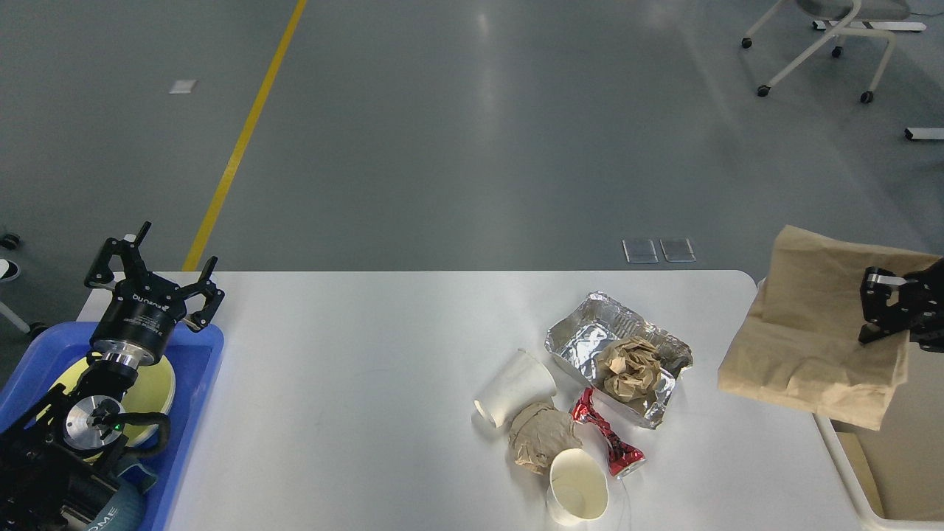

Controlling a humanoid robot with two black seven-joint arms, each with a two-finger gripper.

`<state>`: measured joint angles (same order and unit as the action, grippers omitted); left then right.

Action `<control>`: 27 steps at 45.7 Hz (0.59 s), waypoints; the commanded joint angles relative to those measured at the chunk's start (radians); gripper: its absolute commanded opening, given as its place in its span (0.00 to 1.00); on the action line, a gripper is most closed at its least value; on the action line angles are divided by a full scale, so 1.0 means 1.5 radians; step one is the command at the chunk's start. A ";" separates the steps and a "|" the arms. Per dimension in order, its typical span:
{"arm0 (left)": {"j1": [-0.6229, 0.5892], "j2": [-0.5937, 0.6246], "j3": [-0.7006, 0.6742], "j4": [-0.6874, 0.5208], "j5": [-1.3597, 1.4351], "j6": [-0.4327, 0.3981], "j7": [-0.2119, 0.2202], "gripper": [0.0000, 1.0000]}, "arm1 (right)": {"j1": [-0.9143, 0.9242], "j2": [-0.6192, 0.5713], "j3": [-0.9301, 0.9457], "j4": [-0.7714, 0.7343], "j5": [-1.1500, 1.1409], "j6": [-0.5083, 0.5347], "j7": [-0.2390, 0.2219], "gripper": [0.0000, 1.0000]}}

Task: Tidy desktop
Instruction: 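Lift the brown paper bag with the right gripper into the white bin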

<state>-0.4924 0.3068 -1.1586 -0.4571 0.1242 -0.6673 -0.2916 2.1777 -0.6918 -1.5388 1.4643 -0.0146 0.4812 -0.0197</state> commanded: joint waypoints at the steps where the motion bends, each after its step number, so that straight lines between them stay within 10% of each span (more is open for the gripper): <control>1: 0.000 0.000 0.000 0.000 0.000 0.000 0.000 0.96 | -0.104 -0.034 0.019 -0.124 0.013 -0.018 0.001 0.00; 27: 0.000 0.000 0.000 0.000 0.000 0.000 0.000 0.96 | -0.737 -0.031 0.408 -0.645 0.012 -0.150 0.001 0.00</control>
<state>-0.4924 0.3068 -1.1581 -0.4571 0.1242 -0.6673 -0.2914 1.2698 -0.7748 -1.0502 0.6042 0.0039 0.3621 -0.0171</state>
